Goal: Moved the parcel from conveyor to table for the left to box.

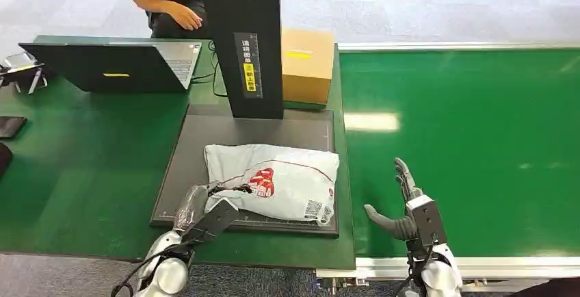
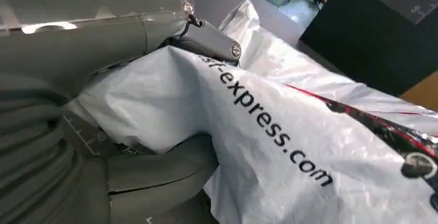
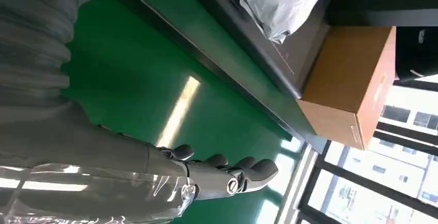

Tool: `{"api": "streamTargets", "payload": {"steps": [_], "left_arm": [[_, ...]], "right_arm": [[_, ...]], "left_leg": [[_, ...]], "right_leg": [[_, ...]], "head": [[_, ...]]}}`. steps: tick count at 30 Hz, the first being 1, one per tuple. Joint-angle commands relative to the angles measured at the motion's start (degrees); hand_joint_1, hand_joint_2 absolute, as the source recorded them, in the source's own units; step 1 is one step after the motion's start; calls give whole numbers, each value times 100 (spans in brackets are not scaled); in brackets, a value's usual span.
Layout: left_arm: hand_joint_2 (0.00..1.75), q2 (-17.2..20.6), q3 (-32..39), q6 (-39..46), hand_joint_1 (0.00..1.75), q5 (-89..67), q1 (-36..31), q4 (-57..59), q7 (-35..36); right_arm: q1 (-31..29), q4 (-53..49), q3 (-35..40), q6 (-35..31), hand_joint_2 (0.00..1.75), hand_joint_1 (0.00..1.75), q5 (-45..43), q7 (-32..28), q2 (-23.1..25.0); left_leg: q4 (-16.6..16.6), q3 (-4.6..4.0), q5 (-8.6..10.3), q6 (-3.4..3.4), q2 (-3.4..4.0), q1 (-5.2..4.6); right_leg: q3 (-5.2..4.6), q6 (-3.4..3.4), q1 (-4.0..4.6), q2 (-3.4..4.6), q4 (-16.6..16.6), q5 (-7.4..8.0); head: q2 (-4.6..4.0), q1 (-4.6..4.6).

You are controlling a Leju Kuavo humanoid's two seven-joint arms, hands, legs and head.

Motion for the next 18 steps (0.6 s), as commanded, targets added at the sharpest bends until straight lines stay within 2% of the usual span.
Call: {"api": "streamTargets", "payload": {"steps": [1, 4, 11, 18], "left_arm": [[175, 337, 49, 489, 175, -539, -193, 243, -12], [175, 418, 214, 719, 175, -693, -304, 286, 44], [175, 620, 1336, 1105, 175, -600, -387, 178, 159], [175, 696, 2056, 1500, 175, -531, -492, 177, 241]], "right_arm": [[14, 121, -157, 14, 175, 0, -27, 7, 121], [-19, 139, -159, 16, 175, 0, -27, 7, 110], [112, 185, -192, 12, 175, 0, -102, -82, -7], [191, 27, -270, -8, 175, 0, -103, -78, 54]], "left_leg": [[-8, 8, 2, -2, 2, 2], [-5, 4, 2, -2, 3, 2], [-9, 9, 2, -4, 7, 6], [-7, 6, 1, -2, 3, 9]], "right_leg": [[7, -7, 3, 0, -7, 1], [4, -6, 3, 1, -4, 2], [7, -9, 7, 6, -8, 3], [6, -12, 10, 1, -8, -1]], "head": [[0, -2], [0, -2], [0, -2], [0, -2]]}}
